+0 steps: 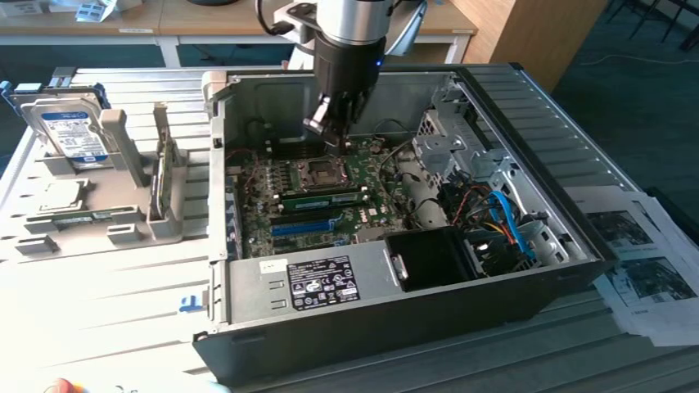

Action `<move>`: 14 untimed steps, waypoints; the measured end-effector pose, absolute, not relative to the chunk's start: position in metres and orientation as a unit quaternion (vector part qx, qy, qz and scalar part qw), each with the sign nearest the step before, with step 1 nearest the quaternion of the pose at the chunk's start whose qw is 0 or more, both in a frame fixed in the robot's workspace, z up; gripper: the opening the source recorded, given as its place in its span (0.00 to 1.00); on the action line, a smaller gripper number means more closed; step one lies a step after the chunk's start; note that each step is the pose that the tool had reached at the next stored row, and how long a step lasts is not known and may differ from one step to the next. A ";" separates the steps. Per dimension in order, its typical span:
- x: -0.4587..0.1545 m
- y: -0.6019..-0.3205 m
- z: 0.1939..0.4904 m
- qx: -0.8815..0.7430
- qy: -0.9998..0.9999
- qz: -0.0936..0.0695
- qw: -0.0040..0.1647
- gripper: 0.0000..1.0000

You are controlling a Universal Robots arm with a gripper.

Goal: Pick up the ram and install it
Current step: 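Press down the ram until it locks into place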

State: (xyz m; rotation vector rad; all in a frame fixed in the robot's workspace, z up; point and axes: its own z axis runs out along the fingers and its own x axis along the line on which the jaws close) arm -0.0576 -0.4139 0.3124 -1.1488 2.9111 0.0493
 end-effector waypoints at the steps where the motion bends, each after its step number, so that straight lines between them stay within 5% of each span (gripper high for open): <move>1: -0.058 -0.414 0.312 -0.359 0.933 0.016 0.006 0.10; 14: -0.058 -0.414 0.312 -0.252 0.968 0.015 0.008 0.10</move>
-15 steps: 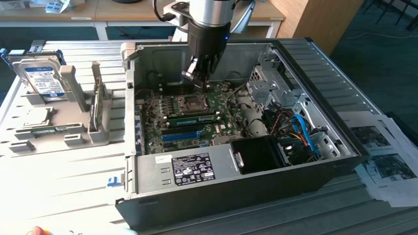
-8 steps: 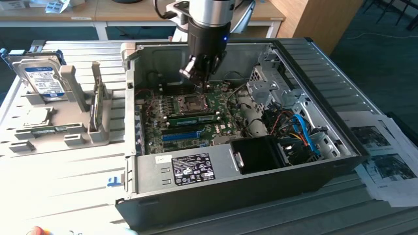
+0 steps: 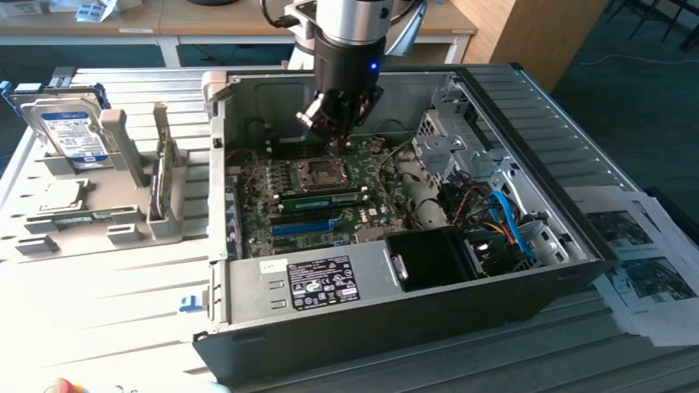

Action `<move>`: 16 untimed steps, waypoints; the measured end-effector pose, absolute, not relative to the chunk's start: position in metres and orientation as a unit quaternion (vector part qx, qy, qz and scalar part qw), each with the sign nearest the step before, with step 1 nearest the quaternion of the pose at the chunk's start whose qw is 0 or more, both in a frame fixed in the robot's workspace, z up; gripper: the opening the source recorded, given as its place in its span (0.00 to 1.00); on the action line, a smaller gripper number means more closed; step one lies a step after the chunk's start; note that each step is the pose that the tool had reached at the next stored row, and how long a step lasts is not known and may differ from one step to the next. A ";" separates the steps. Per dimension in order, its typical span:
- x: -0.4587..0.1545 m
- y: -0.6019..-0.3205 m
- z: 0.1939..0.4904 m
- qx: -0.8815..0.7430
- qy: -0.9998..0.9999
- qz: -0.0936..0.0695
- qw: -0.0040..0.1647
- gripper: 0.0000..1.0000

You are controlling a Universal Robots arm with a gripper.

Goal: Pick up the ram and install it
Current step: 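Press down the ram until it locks into place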

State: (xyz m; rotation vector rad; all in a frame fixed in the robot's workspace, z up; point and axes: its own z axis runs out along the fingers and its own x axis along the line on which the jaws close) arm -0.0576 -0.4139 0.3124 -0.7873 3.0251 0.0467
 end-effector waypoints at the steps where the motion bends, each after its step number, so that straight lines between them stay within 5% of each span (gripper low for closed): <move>1: -0.058 -0.414 0.312 -0.243 0.970 0.015 0.008 0.10; 16: -0.058 -0.414 0.312 -0.114 0.993 0.014 0.010 0.10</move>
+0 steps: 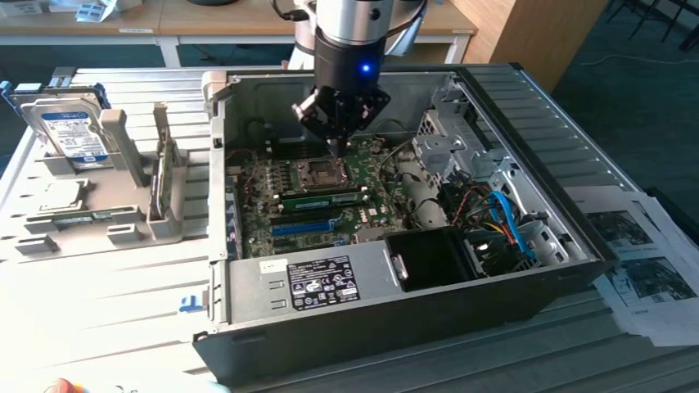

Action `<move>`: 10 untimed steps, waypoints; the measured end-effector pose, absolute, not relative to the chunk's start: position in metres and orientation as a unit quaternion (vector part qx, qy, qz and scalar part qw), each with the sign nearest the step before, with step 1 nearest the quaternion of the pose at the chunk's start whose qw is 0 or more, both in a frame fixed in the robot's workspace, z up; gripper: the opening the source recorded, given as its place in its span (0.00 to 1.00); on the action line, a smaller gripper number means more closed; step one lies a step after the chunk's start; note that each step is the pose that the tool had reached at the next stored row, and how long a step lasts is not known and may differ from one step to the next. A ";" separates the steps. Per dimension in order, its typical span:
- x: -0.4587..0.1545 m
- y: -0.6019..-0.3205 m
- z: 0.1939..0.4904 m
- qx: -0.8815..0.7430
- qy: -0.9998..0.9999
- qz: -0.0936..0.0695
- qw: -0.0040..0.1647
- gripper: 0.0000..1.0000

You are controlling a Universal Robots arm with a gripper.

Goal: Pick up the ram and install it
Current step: 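Press down the ram until it locks into place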

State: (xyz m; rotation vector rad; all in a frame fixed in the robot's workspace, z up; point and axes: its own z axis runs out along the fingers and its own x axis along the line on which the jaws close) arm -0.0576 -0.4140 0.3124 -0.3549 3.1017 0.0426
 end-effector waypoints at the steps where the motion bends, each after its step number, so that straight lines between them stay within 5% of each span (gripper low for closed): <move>1: -0.058 -0.414 0.312 -0.105 0.994 0.014 0.010 0.10; 10: -0.058 -0.414 0.312 -0.026 1.000 0.013 0.011 0.10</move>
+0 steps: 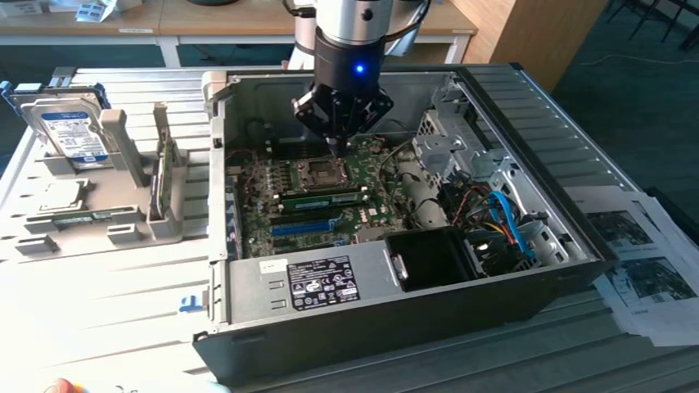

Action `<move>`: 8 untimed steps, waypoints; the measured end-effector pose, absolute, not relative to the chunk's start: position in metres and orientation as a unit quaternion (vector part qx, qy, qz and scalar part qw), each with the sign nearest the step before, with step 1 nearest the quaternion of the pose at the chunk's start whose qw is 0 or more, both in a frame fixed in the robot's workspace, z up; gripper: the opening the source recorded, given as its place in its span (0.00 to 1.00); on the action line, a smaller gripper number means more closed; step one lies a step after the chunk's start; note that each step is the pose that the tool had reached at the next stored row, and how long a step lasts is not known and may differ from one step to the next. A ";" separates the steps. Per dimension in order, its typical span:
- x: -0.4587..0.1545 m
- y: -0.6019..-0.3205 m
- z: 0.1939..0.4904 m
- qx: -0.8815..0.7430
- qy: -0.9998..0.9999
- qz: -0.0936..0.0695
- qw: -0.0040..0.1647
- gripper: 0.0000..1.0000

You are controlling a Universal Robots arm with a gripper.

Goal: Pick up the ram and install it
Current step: 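Press down the ram until it locks into place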

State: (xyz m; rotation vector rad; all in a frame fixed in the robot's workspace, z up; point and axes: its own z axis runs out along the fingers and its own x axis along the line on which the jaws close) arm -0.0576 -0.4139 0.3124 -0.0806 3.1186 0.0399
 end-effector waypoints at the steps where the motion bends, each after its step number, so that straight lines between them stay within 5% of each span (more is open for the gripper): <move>1: -0.058 -0.414 0.312 -0.019 1.000 0.013 0.011 0.10; 8: -0.058 -0.414 0.312 -0.017 1.000 0.013 0.011 0.10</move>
